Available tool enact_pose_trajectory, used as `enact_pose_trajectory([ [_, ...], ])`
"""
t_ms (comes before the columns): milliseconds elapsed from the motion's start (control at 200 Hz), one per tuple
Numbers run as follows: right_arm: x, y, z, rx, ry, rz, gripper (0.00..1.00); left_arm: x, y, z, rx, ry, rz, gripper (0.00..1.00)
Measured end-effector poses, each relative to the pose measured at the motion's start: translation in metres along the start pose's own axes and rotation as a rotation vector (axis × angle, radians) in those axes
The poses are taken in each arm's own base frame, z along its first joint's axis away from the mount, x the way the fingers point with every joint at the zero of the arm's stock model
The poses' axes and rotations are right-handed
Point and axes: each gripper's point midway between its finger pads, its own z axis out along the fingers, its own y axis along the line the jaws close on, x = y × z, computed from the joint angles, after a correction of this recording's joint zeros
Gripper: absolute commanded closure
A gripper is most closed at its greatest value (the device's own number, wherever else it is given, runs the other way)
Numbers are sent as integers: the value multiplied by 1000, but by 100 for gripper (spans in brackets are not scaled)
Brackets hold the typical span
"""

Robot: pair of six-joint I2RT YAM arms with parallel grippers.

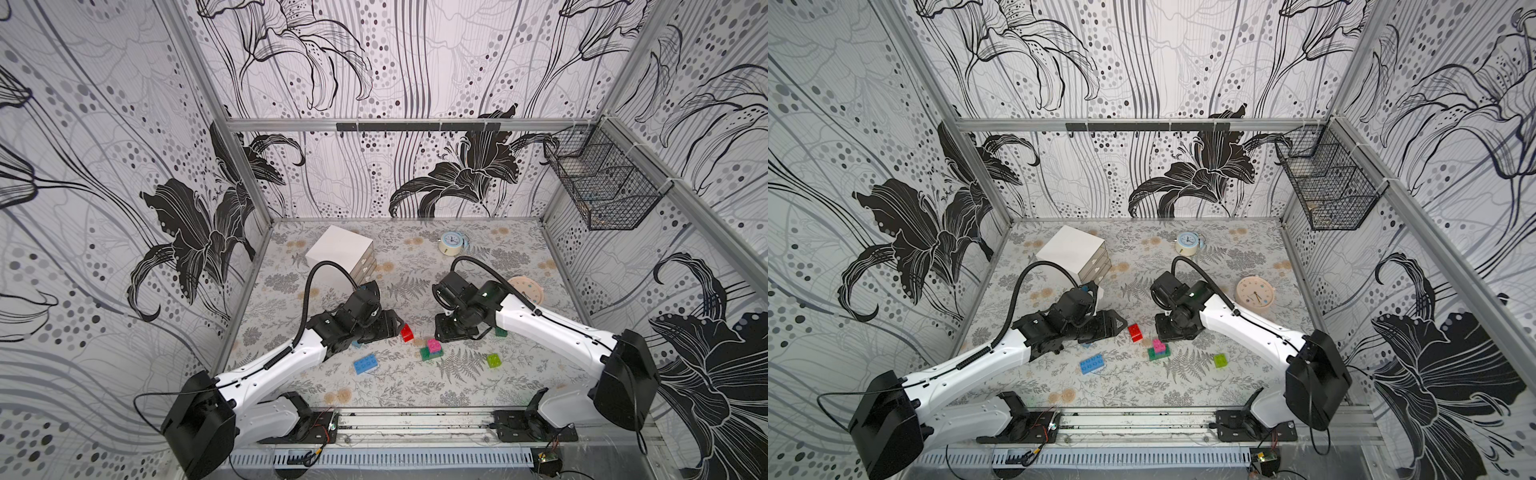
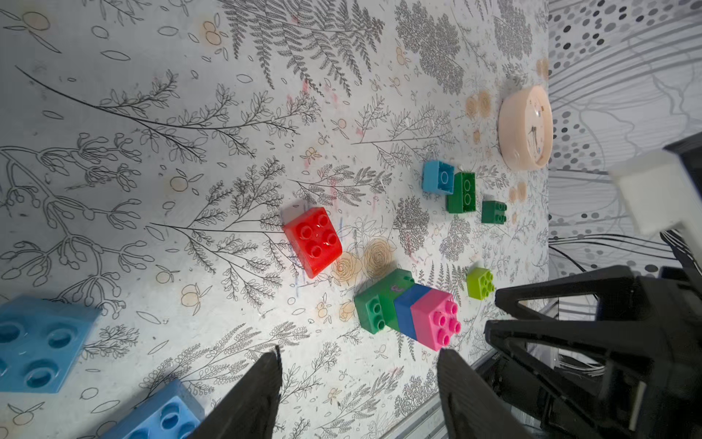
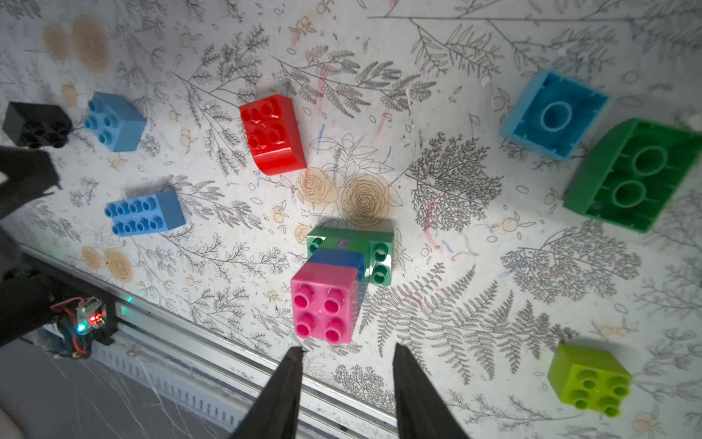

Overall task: Assemble the number 1 with lego
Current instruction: Assemble the lego brick with the lego brick.

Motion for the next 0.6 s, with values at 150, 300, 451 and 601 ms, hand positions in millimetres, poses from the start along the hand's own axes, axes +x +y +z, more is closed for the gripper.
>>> enact_pose_trajectory([
  [150,0,-1,12,18,35,14,63,-4,3,-2,-16,-27,-23,32],
  [300,1,-2,18,27,56,16,65,-11,3,-9,-21,-69,-36,32],
  [451,2,-2,19,24,64,17,67,-16,4,-14,-30,-101,-46,31],
  [601,6,-4,25,32,86,20,68,-16,10,-15,-57,-111,-56,30],
])
